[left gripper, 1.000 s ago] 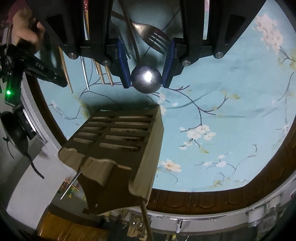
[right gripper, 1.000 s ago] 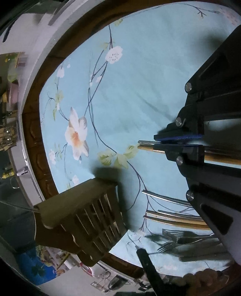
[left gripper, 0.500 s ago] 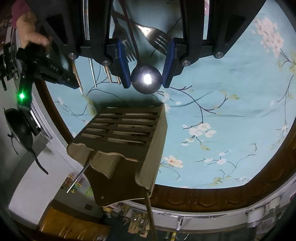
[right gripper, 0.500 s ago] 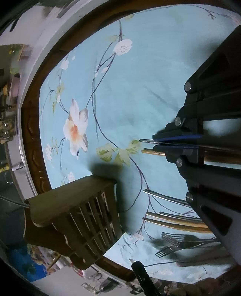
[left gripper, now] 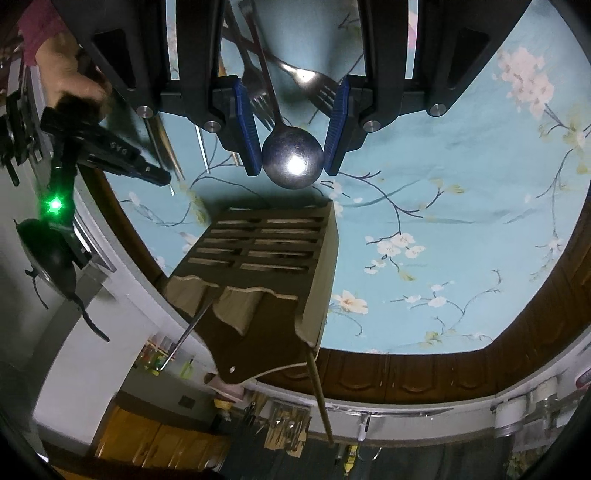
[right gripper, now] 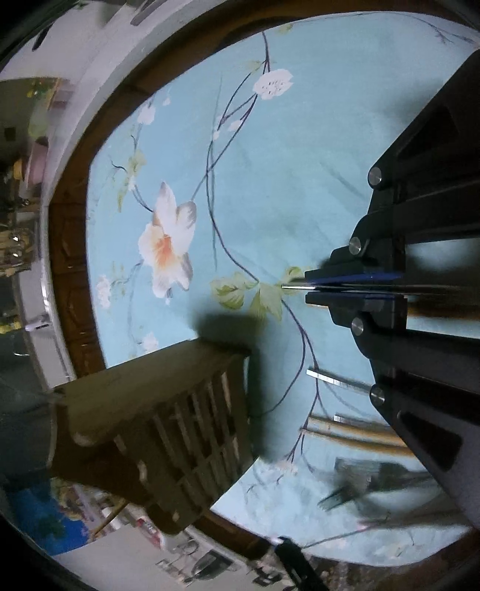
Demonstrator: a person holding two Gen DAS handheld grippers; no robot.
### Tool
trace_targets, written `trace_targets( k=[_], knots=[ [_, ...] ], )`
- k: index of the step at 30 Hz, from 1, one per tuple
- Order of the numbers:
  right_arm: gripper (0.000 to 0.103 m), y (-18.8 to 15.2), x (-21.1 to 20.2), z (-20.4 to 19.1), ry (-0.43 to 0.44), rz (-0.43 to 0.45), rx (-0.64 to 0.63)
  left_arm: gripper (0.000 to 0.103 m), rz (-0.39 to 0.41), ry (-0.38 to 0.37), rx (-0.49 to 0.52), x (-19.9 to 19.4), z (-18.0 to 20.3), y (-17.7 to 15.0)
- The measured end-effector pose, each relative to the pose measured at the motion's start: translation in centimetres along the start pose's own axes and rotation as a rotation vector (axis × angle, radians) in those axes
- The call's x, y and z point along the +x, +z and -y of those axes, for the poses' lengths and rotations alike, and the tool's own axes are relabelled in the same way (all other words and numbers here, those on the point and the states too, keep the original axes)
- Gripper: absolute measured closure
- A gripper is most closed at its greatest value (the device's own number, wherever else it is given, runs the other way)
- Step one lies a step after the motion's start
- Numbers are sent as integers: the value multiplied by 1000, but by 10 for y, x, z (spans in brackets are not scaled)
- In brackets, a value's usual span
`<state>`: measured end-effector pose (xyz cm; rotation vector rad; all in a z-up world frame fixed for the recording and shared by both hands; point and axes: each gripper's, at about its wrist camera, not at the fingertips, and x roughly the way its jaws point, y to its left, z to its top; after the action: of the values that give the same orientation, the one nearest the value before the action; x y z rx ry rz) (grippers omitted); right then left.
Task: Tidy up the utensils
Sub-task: 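Lift the spoon and chopstick and carry both toward the wooden holder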
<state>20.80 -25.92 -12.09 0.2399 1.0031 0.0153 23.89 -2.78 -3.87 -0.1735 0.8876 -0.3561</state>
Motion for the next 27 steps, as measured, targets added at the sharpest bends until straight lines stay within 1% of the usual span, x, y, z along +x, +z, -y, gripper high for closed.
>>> trace_targets(
  k=[8, 13, 17, 18, 19, 21, 24, 27],
  knots=[
    [99, 1, -64, -3, 66, 157, 56, 70, 59, -17, 15, -41, 9, -14],
    [99, -4, -93, -7, 90, 223, 69, 70, 89, -25, 20, -65, 12, -23],
    [99, -7, -109, -11, 100, 257, 71, 70, 113, -31, 22, -84, 13, -31],
    [99, -7, -113, -12, 102, 265, 70, 97, 121, -32, 21, -89, 13, -31],
    [99, -8, -117, -13, 106, 272, 69, 102, 116, -55, 17, -93, 12, -32],
    [99, -9, -127, -17, 111, 291, 64, 103, 122, -66, 7, -102, 11, -32],
    [99, -9, -138, -21, 116, 318, 57, 103, 135, -54, 17, -109, 10, -33],
    [99, -9, -146, -23, 121, 333, 52, 103, 127, -53, 12, -110, 6, -36]
  ],
)
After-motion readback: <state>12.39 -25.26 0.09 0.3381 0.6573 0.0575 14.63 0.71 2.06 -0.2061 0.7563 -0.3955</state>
